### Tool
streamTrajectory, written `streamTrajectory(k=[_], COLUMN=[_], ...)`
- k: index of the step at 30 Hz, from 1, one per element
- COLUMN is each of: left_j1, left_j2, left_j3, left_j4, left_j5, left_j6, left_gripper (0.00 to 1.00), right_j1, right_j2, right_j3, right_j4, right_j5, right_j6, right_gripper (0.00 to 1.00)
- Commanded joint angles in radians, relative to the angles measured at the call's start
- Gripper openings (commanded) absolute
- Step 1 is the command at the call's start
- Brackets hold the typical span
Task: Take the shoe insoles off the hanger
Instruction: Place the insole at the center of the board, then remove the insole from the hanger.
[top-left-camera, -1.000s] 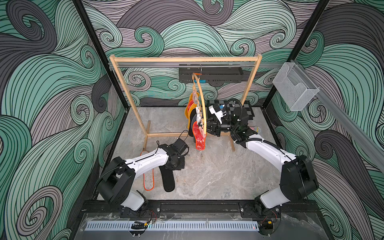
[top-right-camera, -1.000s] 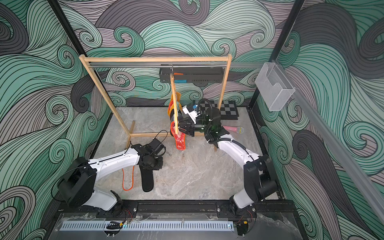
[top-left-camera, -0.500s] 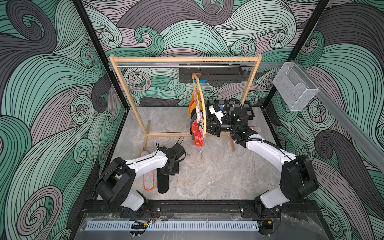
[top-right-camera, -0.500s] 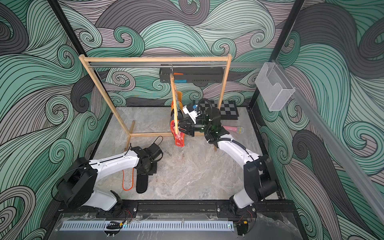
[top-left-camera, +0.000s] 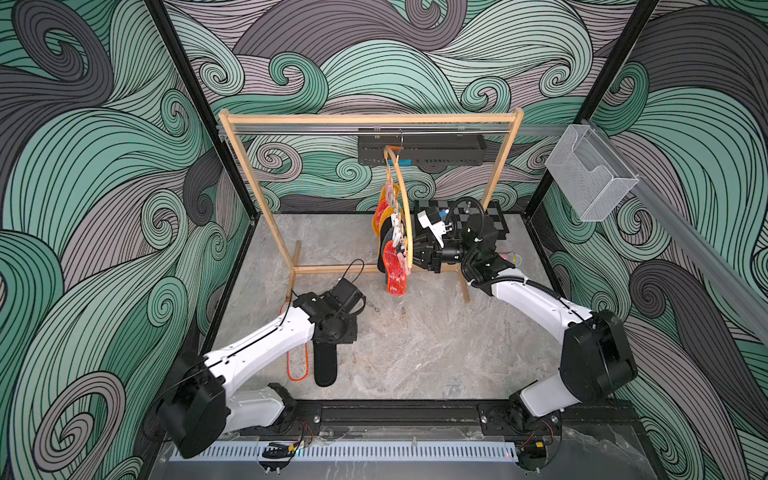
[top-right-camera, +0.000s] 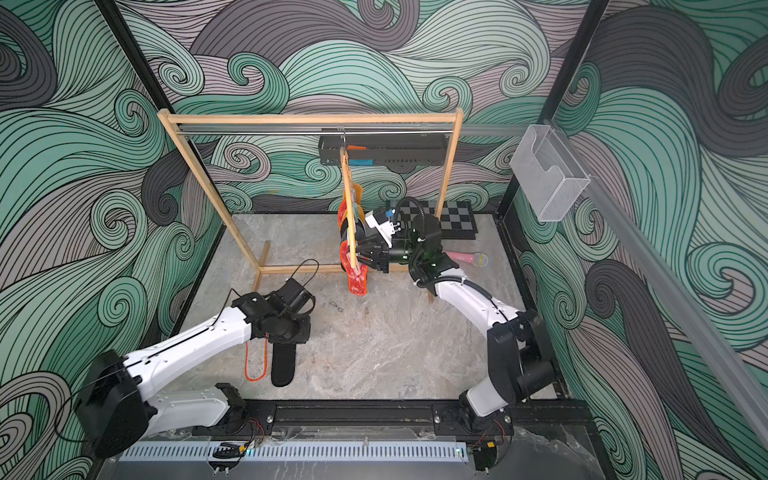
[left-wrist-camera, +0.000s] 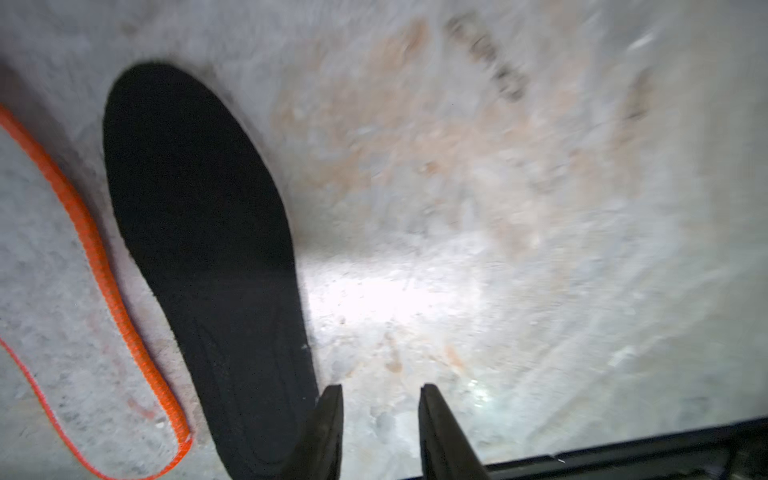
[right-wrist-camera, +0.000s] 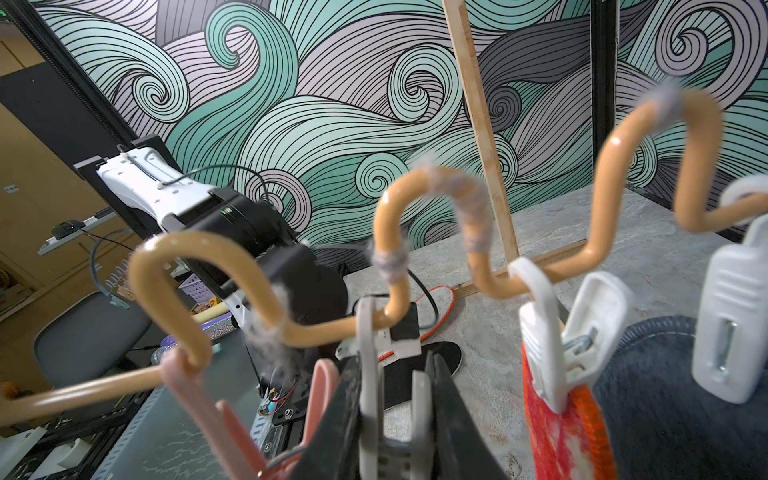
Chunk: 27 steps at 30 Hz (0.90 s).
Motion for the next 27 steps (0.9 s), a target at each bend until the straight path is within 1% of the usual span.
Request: streamTrajectory(k=[1,3,5,7,10,13,16,21,27], left_j1=[-0.004,-0.002,0.000,0.001,0.001,0.001,0.001,0.005,0.005], left_j2=[-0.125,-0.192,-0.243,-0.275,-0.293,-0.270,-0.231,-0.179,-0.182], left_j3=[0.052,0.036,0.018,-0.004,-0.040,-0.054,-0.036,-0.008,-0.021], left_j4=[0.009,0.023,0.039,0.067,0.158,0.273,0.318,0.319,0.317], left_j5=[-0.003,-0.037,-0.047,-0.045,-0.008,0.033,0.043,0.050,0.050], left_j6=[0.080,0.119,0.148,0.162,0.174,0.196,0.230,0.263,0.270], left_gripper=[0.35,0.36,0.38,0.39,0.42,0.43,0.44,0.44,0.44], right_j1=[0.001,0.002,0.001,0.001,0.001,0.001,0.001,0.001,0.001], right_j2=[-0.016,-0.015,-0.016,-0.019,-0.030,-0.041,-0.040,-0.040,-0.043], right_j3=[-0.014,-0.012,-0.011,-0.012,-0.012,-0.015,-0.015,-0.017,-0.021], right_j4=[-0.053,-0.055,-0.057,-0.055,-0.052,-0.052,-0.055,-0.060,-0.064], right_j5=[-0.021,-0.021,-0.022,-0.023,-0.023,-0.021,-0.021,-0.015,-0.008], right_j6=[-0.022,-0.022,-0.023,-0.021,-0.018,-0.021,-0.019,-0.024,-0.030], right_gripper=[0.23,0.23,0.24,0.24,0.24,0.24,0.25,0.25,0.26])
